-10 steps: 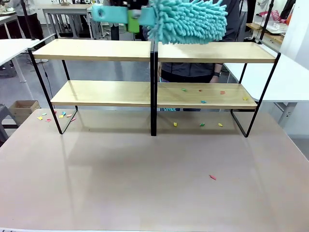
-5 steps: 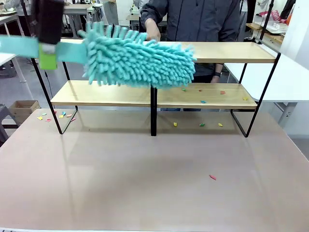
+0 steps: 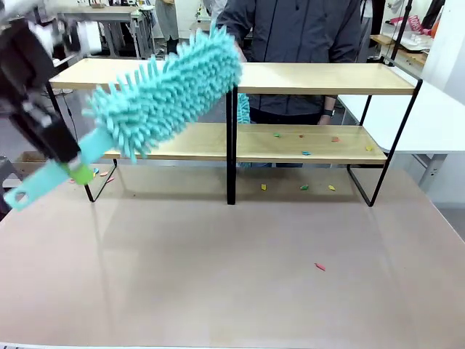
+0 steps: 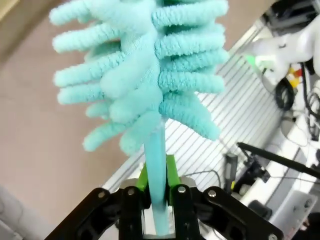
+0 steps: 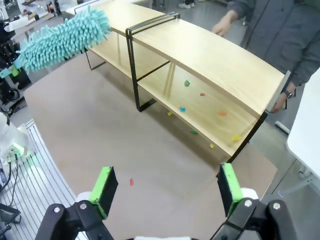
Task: Clean the shelves.
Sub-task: Clean a randomly selected level of the Shelf with the Duster.
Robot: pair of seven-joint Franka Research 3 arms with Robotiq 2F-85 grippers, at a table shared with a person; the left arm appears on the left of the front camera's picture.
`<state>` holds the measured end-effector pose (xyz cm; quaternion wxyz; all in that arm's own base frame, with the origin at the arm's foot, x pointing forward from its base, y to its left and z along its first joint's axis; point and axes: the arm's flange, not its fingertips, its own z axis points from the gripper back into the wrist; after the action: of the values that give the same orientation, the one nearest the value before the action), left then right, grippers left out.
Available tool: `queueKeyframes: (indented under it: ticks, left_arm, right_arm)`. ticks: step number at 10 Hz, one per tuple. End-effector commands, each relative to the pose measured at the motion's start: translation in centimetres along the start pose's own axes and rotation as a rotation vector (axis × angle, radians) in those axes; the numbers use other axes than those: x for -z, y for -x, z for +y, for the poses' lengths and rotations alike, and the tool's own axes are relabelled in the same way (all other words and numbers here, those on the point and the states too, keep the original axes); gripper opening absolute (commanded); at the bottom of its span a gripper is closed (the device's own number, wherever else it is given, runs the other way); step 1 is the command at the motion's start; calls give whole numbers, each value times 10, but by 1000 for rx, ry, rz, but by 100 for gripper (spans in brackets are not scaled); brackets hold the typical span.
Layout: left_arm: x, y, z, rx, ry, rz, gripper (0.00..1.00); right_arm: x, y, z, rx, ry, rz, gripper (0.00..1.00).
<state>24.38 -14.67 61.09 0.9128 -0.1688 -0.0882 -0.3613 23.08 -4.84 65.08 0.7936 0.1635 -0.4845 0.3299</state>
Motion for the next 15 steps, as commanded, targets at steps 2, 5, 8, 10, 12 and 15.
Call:
queueKeyframes:
  ticks: [2,5,8,10,12,15]
  left_arm:
    - [-41,-25,-15,28,-9,47,3]
    - [-24,-23,-7,111,-13,37,12]
    - [-43,74,86,22,110,-124,12]
    - [-57,152,134,-153,128,-260,12]
    - [-80,229,178,-244,299,-596,12]
    - [-80,255,182,-302,287,-559,12]
  right_arm:
    - [0,-1,0,-1,-1,-1,100]
    - [0,-1,0,-1,-1,-1,100]
    - [0,-1,0,-1,-1,-1,100]
    - [0,-1,0,-1,-1,-1,100]
    - [0,-1,0,-1,-1,-1,100]
    - [0,-1,0,-1,-1,-1,100]
